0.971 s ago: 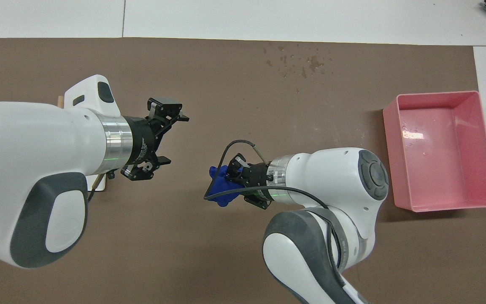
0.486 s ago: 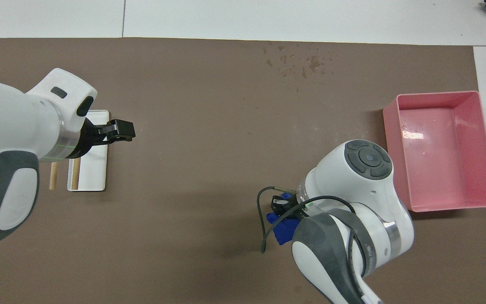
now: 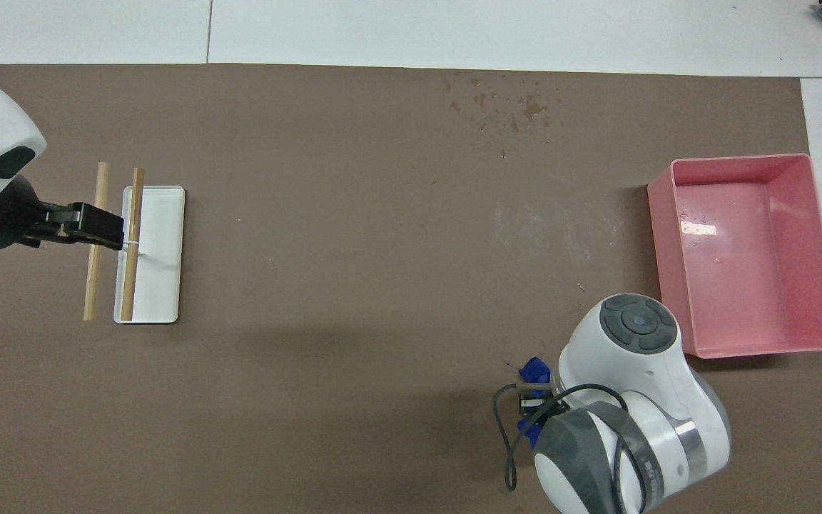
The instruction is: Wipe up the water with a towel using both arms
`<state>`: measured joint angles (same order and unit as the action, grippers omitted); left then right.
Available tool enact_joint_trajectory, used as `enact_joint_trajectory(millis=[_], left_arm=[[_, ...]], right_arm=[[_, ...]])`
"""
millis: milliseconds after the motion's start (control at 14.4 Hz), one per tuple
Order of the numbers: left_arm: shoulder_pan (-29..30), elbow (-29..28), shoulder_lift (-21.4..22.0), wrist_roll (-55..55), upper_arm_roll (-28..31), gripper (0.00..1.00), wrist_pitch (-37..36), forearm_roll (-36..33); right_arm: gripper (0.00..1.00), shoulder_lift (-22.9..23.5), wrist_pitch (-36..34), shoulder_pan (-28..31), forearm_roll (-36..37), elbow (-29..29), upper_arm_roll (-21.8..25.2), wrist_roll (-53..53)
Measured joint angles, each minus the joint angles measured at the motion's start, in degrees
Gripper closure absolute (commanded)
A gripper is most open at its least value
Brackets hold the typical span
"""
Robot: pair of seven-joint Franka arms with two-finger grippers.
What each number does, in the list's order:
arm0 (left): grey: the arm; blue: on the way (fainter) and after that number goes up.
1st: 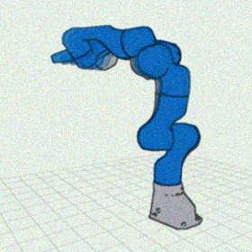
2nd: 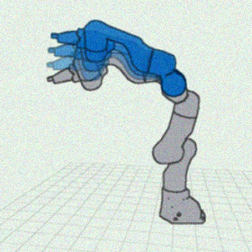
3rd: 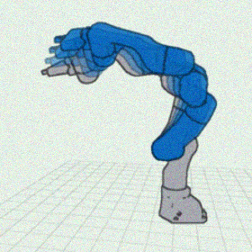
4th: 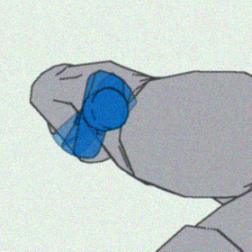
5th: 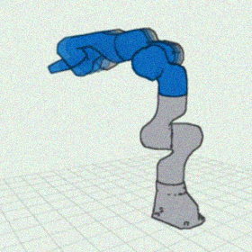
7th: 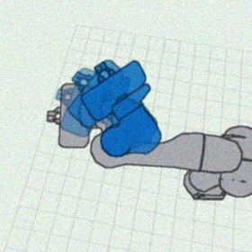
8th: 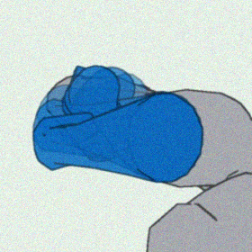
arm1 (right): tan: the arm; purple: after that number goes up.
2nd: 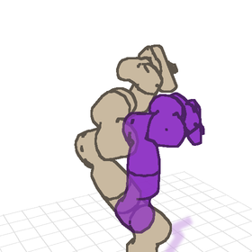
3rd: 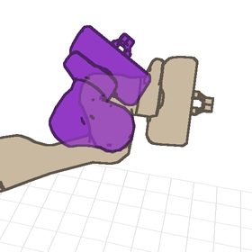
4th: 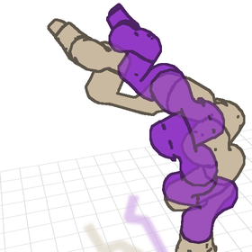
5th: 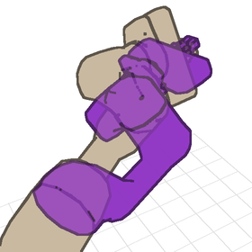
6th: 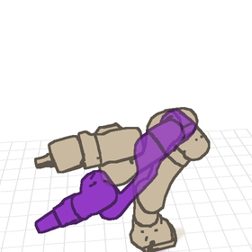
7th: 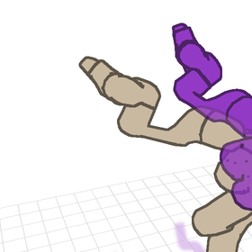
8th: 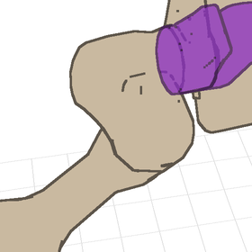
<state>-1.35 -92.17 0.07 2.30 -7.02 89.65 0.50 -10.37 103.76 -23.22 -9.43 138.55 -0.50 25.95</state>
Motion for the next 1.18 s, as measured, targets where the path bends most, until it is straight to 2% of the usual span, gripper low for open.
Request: enact_joint_trajectory(millis=[277, 555, 902, 1179], left_arm=[[0.0, -0.5, -0.1, -0.3, -0.1, 0.0, -0.8, 0.0], [0.1, -2.2, 0.7, -0.3, -0.1, 0.0, -0.7, 0.0], [1.2, 0.8, 0.7, -2.6, 0.1, 0.0, -3.1, 0.0], [1.7, 1.2, 0.5, -4.8, 0.1, 0.0, -4.0, 0.0]], right_arm=[[1.0, -2.6, 3.0, 2.8, 0.0, 4.9, 0.0, -0.4], [1.0, -2.4, 10.6, 3.4, -1.3, 8.2, -0.1, -0.9], [1.0, 0.3, 19.7, 3.3, -4.2, 9.0, -0.5, -1.6], [1.0, 0.9, 20.3, 5.4, -4.9, 8.9, -0.4, -8.0]])
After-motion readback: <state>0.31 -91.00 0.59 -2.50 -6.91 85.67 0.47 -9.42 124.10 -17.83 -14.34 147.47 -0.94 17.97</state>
